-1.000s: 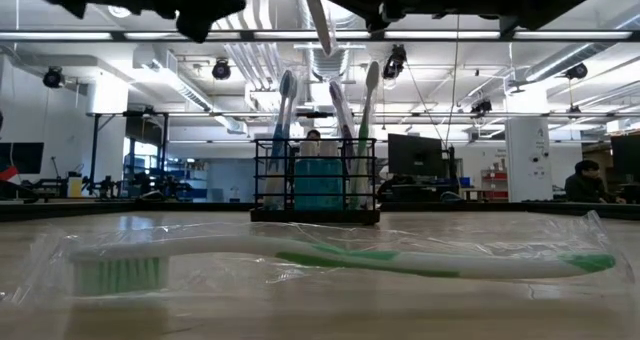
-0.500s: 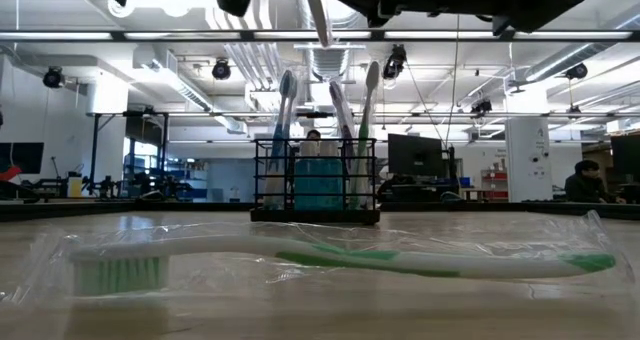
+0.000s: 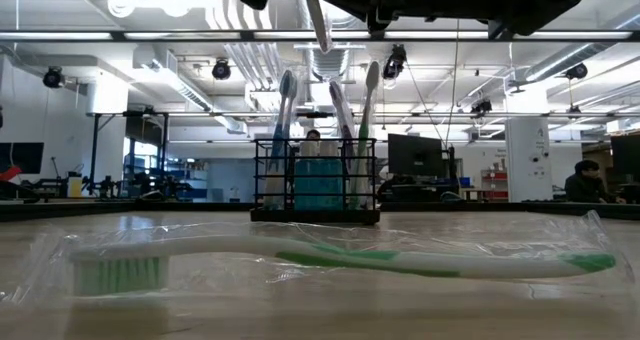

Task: Pick & Place toothbrushing station
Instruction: Put the orange toothbrush into the black wire organizer

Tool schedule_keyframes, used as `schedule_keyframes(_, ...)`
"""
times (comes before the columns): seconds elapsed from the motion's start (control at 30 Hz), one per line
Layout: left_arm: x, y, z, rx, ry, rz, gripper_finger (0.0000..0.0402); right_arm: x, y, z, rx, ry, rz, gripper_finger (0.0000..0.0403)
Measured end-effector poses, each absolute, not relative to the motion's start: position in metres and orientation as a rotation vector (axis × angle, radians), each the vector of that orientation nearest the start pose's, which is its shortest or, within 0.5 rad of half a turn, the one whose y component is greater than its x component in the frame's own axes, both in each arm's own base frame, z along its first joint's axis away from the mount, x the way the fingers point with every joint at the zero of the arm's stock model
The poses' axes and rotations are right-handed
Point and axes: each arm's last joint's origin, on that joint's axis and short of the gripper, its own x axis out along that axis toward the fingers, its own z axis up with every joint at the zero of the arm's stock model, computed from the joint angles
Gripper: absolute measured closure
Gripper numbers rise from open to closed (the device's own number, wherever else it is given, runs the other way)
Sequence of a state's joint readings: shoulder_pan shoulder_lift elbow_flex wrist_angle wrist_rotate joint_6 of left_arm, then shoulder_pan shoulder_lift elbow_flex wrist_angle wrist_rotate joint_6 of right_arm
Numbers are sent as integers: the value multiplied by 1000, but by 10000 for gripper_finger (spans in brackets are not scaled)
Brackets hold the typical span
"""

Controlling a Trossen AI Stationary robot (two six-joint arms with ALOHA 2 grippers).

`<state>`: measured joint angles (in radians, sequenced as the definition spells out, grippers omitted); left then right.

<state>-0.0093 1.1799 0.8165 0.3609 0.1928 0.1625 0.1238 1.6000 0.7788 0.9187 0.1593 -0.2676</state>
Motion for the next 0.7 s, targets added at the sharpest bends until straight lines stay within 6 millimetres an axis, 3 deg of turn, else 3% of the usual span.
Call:
schedule_keyframes(0.23, 274, -8, 315, 164, -32, -201, 211, 333, 37, 237, -254, -92, -48, 385)
schedule_keyframes(0.37, 275, -8, 314, 164, -36, -200, 262, 333, 37, 237, -255, -91, -48, 385)
schedule_keyframes(0.57, 273, -8, 315, 174, -52, -202, 377, 333, 37, 237, -254, -94, -47, 385)
schedule_keyframes(0.7, 273, -9, 314, 187, -47, -206, 379, 333, 37, 236, -240, -85, -46, 379)
